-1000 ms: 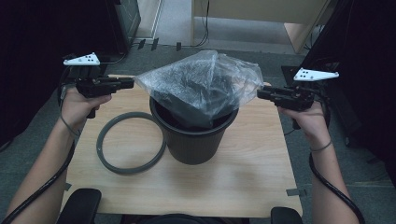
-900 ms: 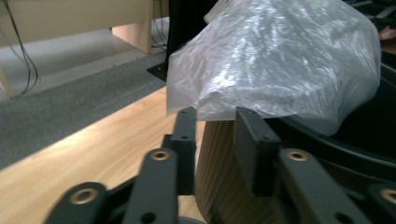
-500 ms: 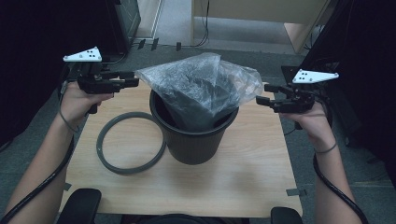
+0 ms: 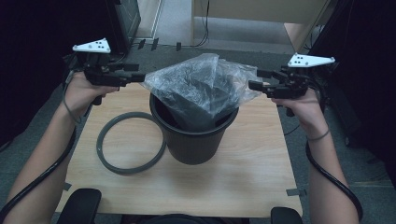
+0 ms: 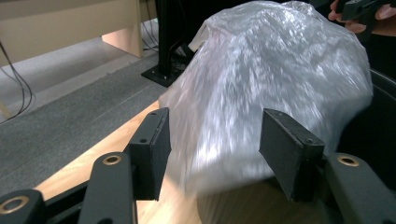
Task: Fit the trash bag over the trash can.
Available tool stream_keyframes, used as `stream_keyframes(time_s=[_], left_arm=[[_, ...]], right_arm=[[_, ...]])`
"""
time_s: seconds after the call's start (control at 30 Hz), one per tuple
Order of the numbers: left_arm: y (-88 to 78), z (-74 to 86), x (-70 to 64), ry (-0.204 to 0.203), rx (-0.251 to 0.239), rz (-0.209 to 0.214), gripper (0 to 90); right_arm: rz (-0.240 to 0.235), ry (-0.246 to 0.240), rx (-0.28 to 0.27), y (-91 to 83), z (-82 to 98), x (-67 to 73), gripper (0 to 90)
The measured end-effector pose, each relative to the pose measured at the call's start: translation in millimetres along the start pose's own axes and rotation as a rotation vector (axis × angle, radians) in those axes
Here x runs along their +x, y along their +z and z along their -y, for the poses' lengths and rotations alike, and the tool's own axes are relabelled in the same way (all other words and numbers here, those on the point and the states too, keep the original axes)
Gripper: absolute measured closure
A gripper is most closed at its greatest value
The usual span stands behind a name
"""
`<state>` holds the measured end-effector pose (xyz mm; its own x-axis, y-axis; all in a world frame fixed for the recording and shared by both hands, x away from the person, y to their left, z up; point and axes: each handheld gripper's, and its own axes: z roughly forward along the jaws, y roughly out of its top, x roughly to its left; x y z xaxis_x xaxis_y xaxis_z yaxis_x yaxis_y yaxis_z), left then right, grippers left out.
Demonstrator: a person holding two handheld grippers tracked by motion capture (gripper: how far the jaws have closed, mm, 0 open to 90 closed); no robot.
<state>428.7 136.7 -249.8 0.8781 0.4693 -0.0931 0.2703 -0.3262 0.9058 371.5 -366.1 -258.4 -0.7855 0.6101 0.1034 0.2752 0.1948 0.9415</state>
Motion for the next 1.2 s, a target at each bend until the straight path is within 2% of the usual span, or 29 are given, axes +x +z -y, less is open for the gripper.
stream_keyframes(time_s=[0.2,0.43,0.53,0.57,0.6,0.67,0.73,0.77,0.87,0.97,1.07,1.2], left_arm=[[28.2,-19.9,1.9,0.02,0.026,0.031,40.7],[51.8,-20.6,4.8,0.022,0.053,0.065,39.4],[58.7,-16.8,3.6,0.024,0.073,0.07,40.5],[59.9,-15.5,2.9,0.02,0.083,0.072,43.8],[60.3,-14.4,2.1,0.021,0.095,0.066,46.7],[59.6,-12.5,0.0,0.025,0.117,0.051,60.0],[56.9,-12.0,-2.2,0.023,0.129,0.035,71.8],[55.3,-12.3,-2.7,0.018,0.131,0.037,77.4],[50.8,-13.9,-5.7,0.025,0.13,0.028,87.1],[42.8,-15.2,-10.9,0.044,0.085,0.018,89.4],[35.6,-14.7,-17.5,0.069,0.057,0.007,89.4],[25.2,-6.4,-26.1,0.101,0.031,-0.002,89.3]], right_arm=[[-0.033,-0.021,0.027,30.4,-18.0,1.1,33.8],[-0.022,-0.018,0.052,52.3,-27.3,-1.2,35.2],[-0.013,-0.008,0.082,60.6,-27.5,-1.8,42.7],[-0.01,-0.009,0.091,62.6,-27.3,-1.3,49.3],[-0.007,-0.007,0.104,63.6,-27.2,-0.3,59.2],[-0.002,-0.026,0.128,64.4,-26.0,2.5,73.5],[0.028,-0.081,0.137,63.1,-24.2,7.1,83.7],[0.026,-0.093,0.129,62.0,-23.6,9.1,86.7],[0.031,-0.11,0.087,56.7,-24.8,14.5,89.7],[0.024,-0.123,0.036,50.3,-27.5,22.0,89.7],[0.02,-0.153,0.031,46.7,-27.3,29.9,89.7],[0.0,-0.178,0.02,39.3,-19.1,39.8,89.6]])
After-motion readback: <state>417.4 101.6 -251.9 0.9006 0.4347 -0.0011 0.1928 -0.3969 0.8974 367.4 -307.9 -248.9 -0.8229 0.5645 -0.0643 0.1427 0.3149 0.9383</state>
